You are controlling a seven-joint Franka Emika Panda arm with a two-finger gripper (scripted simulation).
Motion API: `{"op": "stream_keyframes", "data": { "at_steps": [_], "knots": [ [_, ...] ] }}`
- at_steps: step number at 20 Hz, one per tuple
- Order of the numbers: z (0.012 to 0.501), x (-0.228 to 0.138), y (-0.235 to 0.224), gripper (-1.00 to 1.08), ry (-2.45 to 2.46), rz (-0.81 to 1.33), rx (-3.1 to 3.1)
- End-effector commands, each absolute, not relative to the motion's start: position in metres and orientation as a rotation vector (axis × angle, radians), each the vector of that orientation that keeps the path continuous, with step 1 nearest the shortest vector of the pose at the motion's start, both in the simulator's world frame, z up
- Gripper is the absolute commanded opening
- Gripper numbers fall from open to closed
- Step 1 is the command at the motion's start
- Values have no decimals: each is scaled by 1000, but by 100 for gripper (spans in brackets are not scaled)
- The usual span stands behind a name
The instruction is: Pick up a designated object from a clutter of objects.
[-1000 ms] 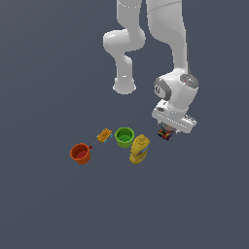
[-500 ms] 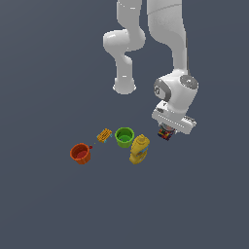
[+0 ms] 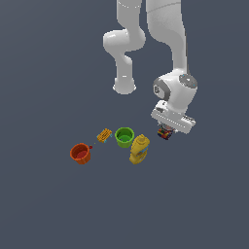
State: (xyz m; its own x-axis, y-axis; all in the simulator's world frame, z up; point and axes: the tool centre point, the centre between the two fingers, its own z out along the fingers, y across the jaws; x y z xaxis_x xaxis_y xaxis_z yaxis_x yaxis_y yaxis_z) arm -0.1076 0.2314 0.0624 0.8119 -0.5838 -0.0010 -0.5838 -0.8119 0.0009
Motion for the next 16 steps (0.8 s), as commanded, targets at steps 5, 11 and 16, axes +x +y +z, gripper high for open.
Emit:
{"op": "stream_keyframes", "data": {
  "at_steps": [5, 11, 16],
  "knots": [
    [82, -107, 216, -100, -964, 2, 2991],
    [113, -107, 190, -100, -964, 2, 2991],
    [148, -108, 160, -100, -964, 0, 2993]
  ]
}}
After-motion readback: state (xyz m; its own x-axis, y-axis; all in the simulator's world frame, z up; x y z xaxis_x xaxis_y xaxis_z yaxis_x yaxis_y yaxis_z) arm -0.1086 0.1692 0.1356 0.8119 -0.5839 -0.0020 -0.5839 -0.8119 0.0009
